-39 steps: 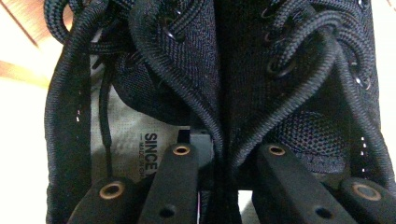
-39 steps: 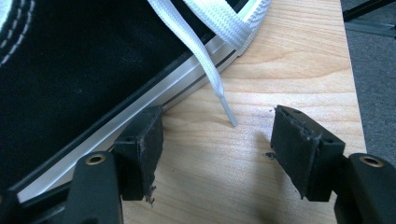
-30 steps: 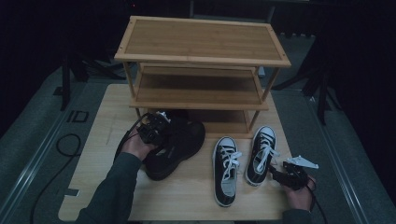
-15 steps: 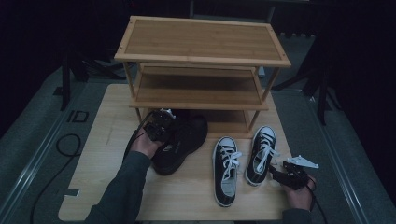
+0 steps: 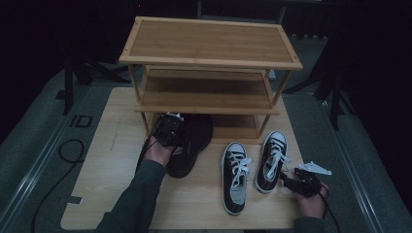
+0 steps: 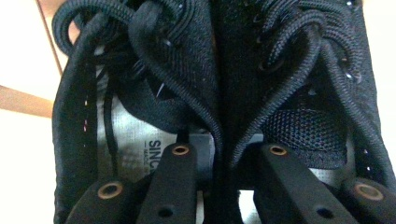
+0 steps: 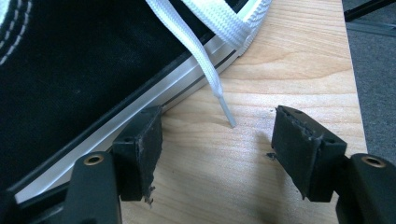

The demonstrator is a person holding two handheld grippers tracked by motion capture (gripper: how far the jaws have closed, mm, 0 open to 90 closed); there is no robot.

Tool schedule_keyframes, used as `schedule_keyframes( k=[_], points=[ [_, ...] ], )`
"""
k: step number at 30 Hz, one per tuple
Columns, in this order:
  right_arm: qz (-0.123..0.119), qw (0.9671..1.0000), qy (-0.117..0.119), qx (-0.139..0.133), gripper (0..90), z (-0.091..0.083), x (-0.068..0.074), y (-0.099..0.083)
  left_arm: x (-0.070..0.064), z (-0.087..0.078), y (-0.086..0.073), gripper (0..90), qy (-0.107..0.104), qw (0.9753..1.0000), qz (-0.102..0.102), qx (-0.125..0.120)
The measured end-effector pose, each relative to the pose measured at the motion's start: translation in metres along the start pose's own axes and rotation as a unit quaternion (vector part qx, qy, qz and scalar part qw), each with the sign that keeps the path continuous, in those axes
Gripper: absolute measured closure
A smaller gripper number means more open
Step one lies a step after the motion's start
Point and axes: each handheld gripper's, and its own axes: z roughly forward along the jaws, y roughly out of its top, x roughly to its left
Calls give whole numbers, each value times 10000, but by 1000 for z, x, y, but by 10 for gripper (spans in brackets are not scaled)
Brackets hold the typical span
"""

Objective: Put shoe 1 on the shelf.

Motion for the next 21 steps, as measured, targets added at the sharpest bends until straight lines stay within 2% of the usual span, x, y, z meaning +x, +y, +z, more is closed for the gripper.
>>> schedule_keyframes(
  k=[2,9,17,21],
  points=[
    [0,10000,1,0,333,0,0,0,-1,-1,0,793,45,10000,76,-41],
    [0,10000,-1,0,333,0,0,0,0,-6,-1,621,-118,9995,286,-57],
    [-2,10000,0,0,333,0,0,0,6,-25,-4,542,-209,9987,435,-187],
    [1,10000,-2,1,333,0,0,0,6,-36,-9,553,-236,9974,595,-316]
  ],
)
